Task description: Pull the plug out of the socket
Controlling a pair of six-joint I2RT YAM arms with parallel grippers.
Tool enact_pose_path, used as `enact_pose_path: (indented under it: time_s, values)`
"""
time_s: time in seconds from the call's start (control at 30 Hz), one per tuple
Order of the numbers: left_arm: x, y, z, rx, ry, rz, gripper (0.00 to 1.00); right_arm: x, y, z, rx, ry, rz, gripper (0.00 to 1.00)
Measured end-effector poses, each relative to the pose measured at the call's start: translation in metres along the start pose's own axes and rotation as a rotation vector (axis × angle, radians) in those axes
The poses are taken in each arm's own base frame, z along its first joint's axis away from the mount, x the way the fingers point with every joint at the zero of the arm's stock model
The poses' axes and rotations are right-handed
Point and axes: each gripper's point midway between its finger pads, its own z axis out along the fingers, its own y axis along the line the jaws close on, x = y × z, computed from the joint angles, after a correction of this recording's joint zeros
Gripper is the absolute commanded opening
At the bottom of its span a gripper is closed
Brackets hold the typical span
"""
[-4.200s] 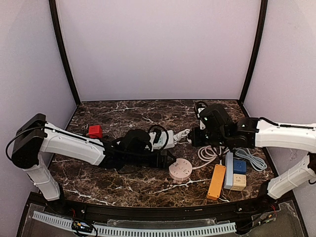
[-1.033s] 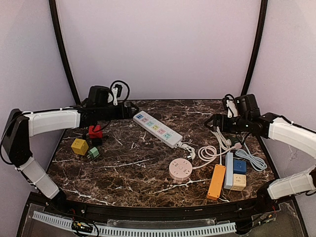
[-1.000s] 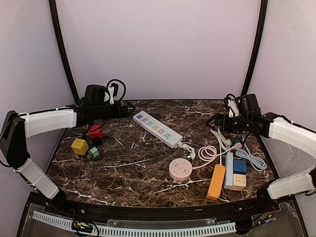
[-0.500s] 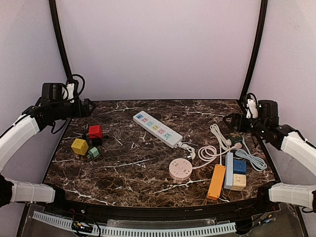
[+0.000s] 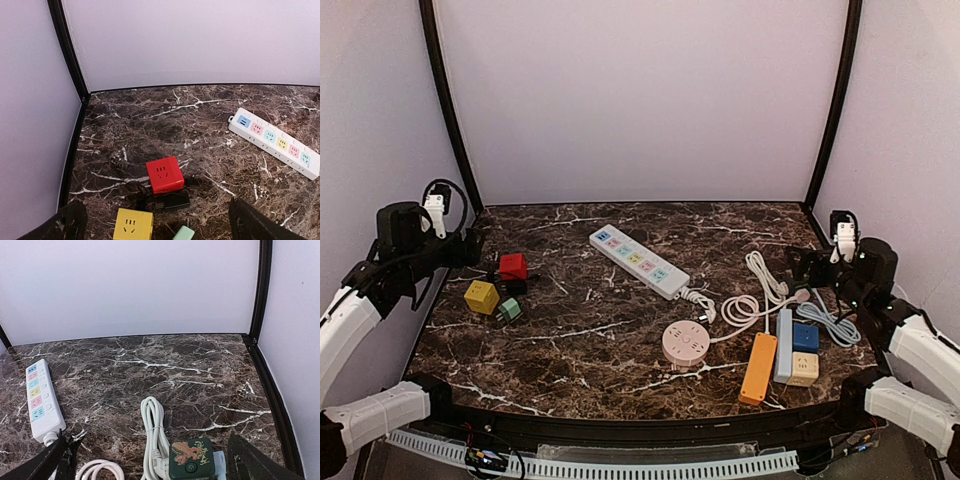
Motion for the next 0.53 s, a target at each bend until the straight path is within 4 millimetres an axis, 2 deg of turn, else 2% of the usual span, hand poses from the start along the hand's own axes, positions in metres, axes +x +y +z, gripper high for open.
enact_pose_path:
  time_s: [0.23, 0.53]
  values:
    - [-0.005, 0.01, -0.004, -0.056, -0.024, 0.011, 0.99, 0.004, -0.01, -0.008, 0.042, -0.062, -0.012, 0.99]
    - [-0.004, 0.013, -0.005, -0.07, -0.025, 0.011, 0.99, -0.001, -0.009, -0.012, 0.04, -0.1, -0.011, 0.99]
